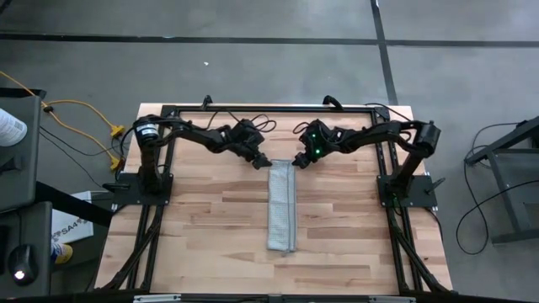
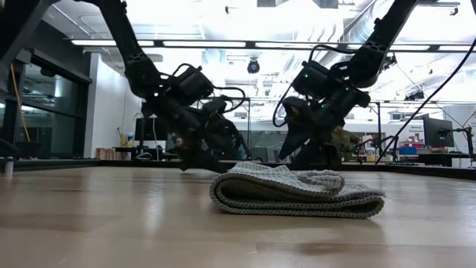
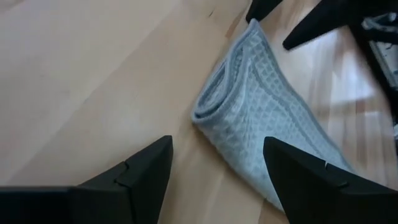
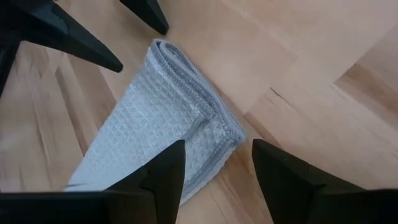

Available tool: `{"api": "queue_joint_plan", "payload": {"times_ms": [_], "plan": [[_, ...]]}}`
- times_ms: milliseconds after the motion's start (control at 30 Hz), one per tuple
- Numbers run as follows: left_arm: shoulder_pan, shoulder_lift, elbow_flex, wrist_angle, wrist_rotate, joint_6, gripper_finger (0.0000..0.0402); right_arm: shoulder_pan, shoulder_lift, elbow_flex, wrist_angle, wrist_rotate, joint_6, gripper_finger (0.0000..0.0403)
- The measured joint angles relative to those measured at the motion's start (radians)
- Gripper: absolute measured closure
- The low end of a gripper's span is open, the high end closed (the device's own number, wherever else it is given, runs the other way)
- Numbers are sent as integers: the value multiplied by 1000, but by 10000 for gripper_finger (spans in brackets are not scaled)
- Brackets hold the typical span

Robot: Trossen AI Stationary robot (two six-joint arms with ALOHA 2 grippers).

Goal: Fold microfiber towels
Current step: Fold the gray towel

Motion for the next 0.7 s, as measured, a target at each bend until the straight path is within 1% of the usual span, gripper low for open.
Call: {"api": "queue_joint_plan", "payload": {"times_ms": [133, 300, 400, 700], "plan": [[0, 19, 18, 1, 15, -8, 148, -1, 46, 1, 34, -30, 20, 222], [-2, 22, 36, -10, 24, -9, 148, 5, 113, 5, 131, -104, 47, 222], [-5, 22, 38, -16, 29, -9, 148, 14, 118, 4, 160, -98, 51, 222], [-8, 22, 39, -29, 35, 1, 148, 15, 116, 3, 158, -89, 48, 222]]}}
